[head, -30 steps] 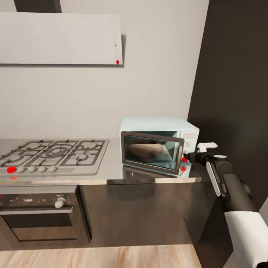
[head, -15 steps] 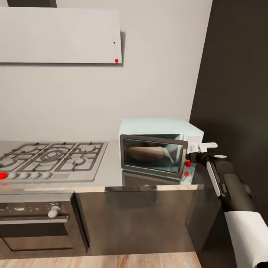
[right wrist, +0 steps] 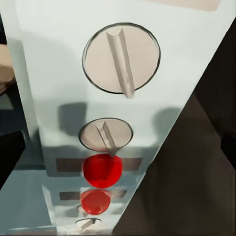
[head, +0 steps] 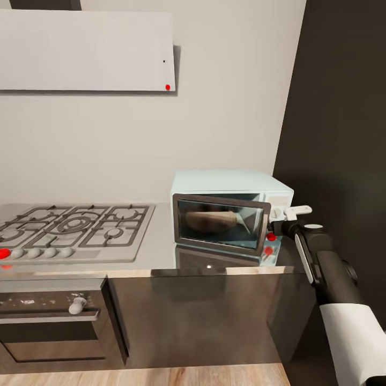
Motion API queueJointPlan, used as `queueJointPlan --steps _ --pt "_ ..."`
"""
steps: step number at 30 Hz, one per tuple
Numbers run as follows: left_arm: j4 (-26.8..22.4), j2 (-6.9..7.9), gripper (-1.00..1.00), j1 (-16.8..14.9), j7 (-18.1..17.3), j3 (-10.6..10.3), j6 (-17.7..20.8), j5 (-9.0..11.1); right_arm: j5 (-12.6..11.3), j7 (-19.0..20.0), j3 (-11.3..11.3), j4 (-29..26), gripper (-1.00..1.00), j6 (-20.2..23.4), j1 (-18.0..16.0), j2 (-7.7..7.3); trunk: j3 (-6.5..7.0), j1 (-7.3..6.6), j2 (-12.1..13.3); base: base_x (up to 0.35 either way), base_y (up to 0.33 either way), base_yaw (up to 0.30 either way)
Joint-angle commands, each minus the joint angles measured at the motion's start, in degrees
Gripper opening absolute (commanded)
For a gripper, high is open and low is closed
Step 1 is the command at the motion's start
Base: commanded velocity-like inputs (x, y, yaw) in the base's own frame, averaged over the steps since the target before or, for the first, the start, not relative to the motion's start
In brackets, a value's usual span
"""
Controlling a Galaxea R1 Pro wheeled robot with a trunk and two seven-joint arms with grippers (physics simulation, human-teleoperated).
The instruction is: In the kitchen, take the popcorn bag from the countertop, put it into the microwave, and heat it until the popcorn is cooked so the cooked popcorn ends up inside the bag.
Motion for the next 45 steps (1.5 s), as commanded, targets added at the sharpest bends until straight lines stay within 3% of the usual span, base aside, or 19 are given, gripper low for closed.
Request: queueJointPlan --steps 1,9,19,20,45 --pt "-0.1 -0.04 1.0 0.0 0.0 0.1 -0.1 0.6 0.3 0.6 0.0 -0.4 1.0 0.6 0.0 0.01 -0.06 0.0 0.0 0.0 0.0 0.0" --pt "-0.1 -0.06 1.0 0.0 0.0 0.2 -0.1 0.6 -0.8 1.1 -0.2 -0.6 1.0 2.0 0.0 -0.38 -0.06 0.0 0.0 0.0 0.0 0.0" --pt "-0.1 -0.06 1.0 0.0 0.0 0.1 -0.1 0.6 -3.8 1.9 -3.3 -0.5 1.0 1.8 0.0 -1.24 -0.06 0.0 0.0 0.0 0.0 0.0" --pt "-0.1 -0.06 1.0 0.0 0.0 0.1 -0.1 0.6 -5.3 1.9 -6.1 -0.5 1.0 1.8 0.0 -1.25 -0.06 0.0 0.0 0.0 0.0 0.0" --pt "-0.1 0.02 1.0 0.0 -0.1 0.1 -0.1 0.6 -4.6 3.1 -5.8 -0.6 1.0 1.9 0.0 -0.16 -0.06 0.0 0.0 0.026 -0.019 0.0"
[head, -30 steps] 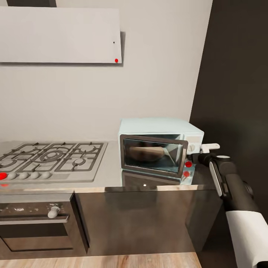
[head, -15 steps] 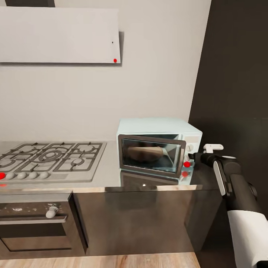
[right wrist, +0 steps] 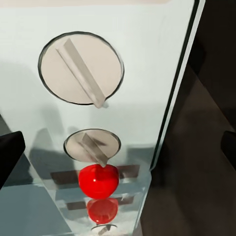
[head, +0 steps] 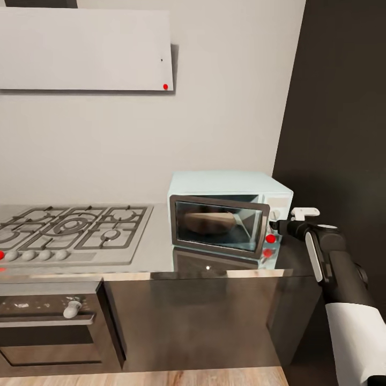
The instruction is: In the kitchen, take the popcorn bag from the countertop, put it into the microwave, and heat it until the popcorn is cooked so the cooked popcorn ends up inside the bag.
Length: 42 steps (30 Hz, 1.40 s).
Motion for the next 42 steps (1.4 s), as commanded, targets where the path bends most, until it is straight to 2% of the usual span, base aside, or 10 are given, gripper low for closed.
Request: queueJointPlan --steps 1,22,24,27,29,36,42 --pt "-0.1 -0.01 1.0 0.0 0.0 0.1 -0.1 0.6 0.4 0.5 -0.1 -0.1 1.0 0.2 0.0 -0.02 -0.05 0.0 0.0 0.0 0.0 0.0" --pt "-0.1 -0.01 1.0 0.0 -0.1 0.1 -0.1 0.6 0.3 0.7 0.8 -0.1 1.0 0.2 0.0 0.11 -0.05 0.0 0.0 0.028 0.0 0.0" --pt "-0.1 -0.01 1.0 0.0 -0.1 0.1 -0.1 0.6 0.2 2.7 0.8 0.0 1.0 0.2 0.0 0.12 -0.05 0.0 0.0 0.0 0.0 0.0" --pt "-0.1 -0.01 1.0 0.0 -0.1 0.1 -0.1 0.6 0.4 9.0 1.6 0.9 1.0 0.1 0.0 -0.17 -0.05 0.0 0.0 0.0 0.0 0.0" --pt "-0.1 -0.01 1.0 0.0 -0.1 0.1 -0.1 0.6 0.5 10.8 1.8 1.2 1.0 0.1 0.0 -0.4 -0.05 0.0 0.0 0.0 0.0 0.0" --pt "0.0 -0.01 1.0 0.0 -0.1 0.1 -0.1 0.6 0.5 12.4 1.9 1.6 1.0 -2.5 0.0 -0.91 -0.05 0.0 0.0 0.0 0.0 0.0" --pt "0.0 0.01 1.0 0.0 -0.2 0.2 -0.1 0.6 0.5 12.4 2.0 1.7 1.0 -2.9 0.0 -0.85 -0.05 0.0 0.0 -0.085 0.0 0.0"
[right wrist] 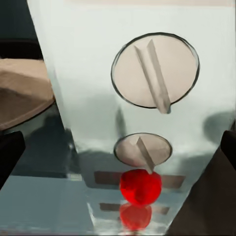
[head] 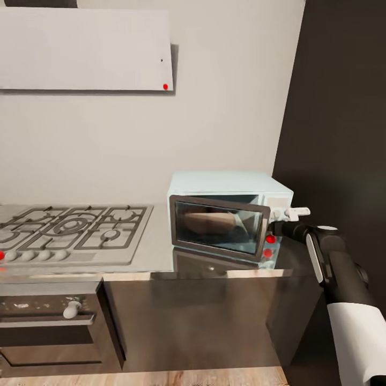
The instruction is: In the kitchen, take the popcorn bag from the countertop, put it into the microwave, and heat it until the popcorn is cooked so the cooked popcorn ends up inside the bag.
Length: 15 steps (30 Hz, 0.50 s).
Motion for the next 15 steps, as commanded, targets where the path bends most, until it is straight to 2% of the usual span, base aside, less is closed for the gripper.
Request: queueJointPlan --steps 1,13,15 --pt "0.0 -0.05 1.0 0.0 0.0 0.1 -0.1 0.6 -1.6 0.8 1.7 -0.1 1.0 0.6 0.0 0.07 -0.05 -0.03 0.0 -0.298 0.0 0.0" --pt "0.0 -0.04 1.0 0.0 -0.1 0.1 -0.1 0.6 -1.6 0.8 2.0 0.2 1.0 0.5 0.0 0.85 -0.05 -0.03 0.0 -0.326 0.0 0.0" --pt "0.0 -0.03 1.0 0.0 -0.1 0.1 -0.1 0.6 -1.8 0.5 4.3 0.2 1.0 0.5 0.0 1.49 -0.05 -0.03 0.0 -0.268 0.0 0.0"
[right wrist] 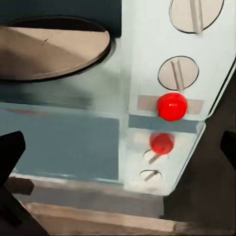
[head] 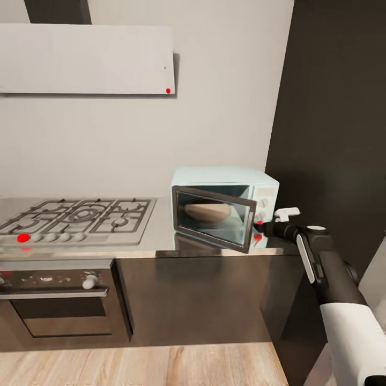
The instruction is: In the kitchen, take the popcorn bag from the countertop, put it into the microwave, and heat it until the popcorn is cooked so the cooked popcorn ends up inside the bag.
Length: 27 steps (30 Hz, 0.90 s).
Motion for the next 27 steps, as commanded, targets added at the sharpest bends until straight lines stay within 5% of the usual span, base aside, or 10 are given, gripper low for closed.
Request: queueJointPlan --steps 1,3,19,27 --pt "0.0 -0.01 1.0 0.0 0.0 0.1 -0.1 0.6 -1.3 0.6 1.8 0.0 1.0 0.5 0.0 0.55 -0.06 -0.03 0.0 -0.205 0.0 0.0" --pt "0.0 -0.01 1.0 0.0 0.0 0.0 -0.1 0.6 -1.0 0.2 2.6 0.9 1.0 0.3 0.0 1.67 -0.06 -0.03 0.0 -0.062 0.0 0.0" --pt "0.0 -0.01 1.0 0.0 -0.1 0.0 -0.1 0.6 -1.2 0.7 2.6 1.2 1.0 -0.1 0.0 1.68 -0.06 -0.03 0.0 0.0 0.0 0.0" --pt "0.0 0.04 1.0 0.0 -0.3 0.0 -0.1 0.6 -1.2 0.8 2.6 1.2 1.0 -1.1 0.0 1.66 -0.06 -0.03 0.0 0.258 0.0 0.0"
